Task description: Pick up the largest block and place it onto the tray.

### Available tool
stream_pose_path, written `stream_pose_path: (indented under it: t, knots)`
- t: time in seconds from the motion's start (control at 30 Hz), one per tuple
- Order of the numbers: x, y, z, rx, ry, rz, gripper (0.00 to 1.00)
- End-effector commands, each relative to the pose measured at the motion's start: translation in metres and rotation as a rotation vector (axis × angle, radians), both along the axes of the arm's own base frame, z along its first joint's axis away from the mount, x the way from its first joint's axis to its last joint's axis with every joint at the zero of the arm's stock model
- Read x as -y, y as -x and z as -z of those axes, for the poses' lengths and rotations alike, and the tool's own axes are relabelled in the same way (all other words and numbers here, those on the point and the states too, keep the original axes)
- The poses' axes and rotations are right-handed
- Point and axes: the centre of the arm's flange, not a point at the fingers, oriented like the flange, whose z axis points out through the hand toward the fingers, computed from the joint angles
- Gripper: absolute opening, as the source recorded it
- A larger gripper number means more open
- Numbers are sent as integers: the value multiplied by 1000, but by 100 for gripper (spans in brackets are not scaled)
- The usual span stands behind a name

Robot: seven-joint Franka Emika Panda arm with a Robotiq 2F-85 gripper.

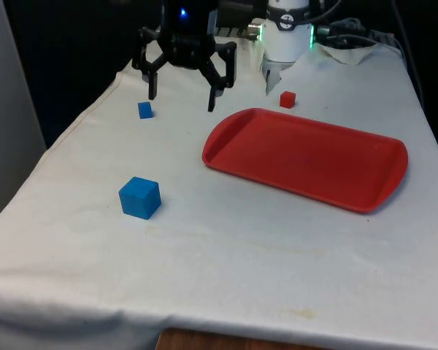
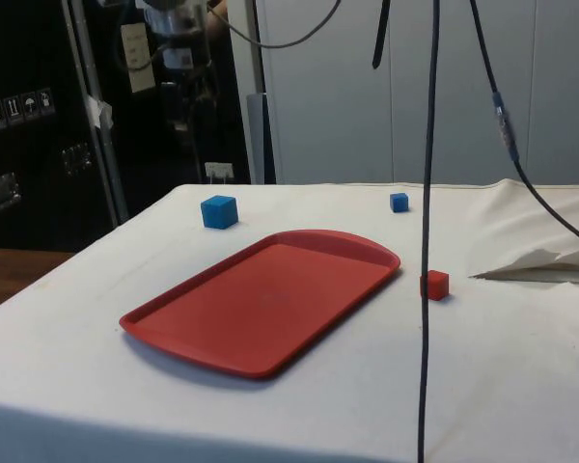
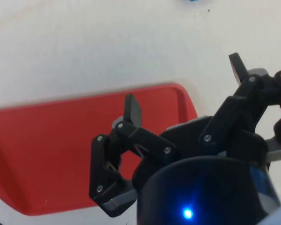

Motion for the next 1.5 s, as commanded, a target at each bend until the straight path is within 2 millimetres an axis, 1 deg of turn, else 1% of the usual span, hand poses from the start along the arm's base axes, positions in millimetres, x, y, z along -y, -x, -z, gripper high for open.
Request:
stream_pose_path:
  t: [0.0,0.23,0.27,0.53,0.57,0.7,0.83,0.87,0.97,1.17,1.2,1.27,1.47]
  knots:
    - [4,-2,3,5,-3,-1,100]
    - [17,-4,18,11,3,1,100]
    - [16,-1,17,10,9,5,100]
    - [34,-7,37,10,1,7,100]
    - [31,-5,34,10,6,9,100]
    - [42,-9,47,11,-9,8,100]
    - [49,-10,55,14,-23,9,100]
    - [47,-8,53,17,-14,11,100]
    - [56,-10,65,16,-33,12,100]
    - [64,-12,77,22,-47,13,100]
    - [62,-11,75,27,-39,14,100]
    - [69,-14,83,24,-49,13,100]
    - [78,-18,95,32,-45,13,100]
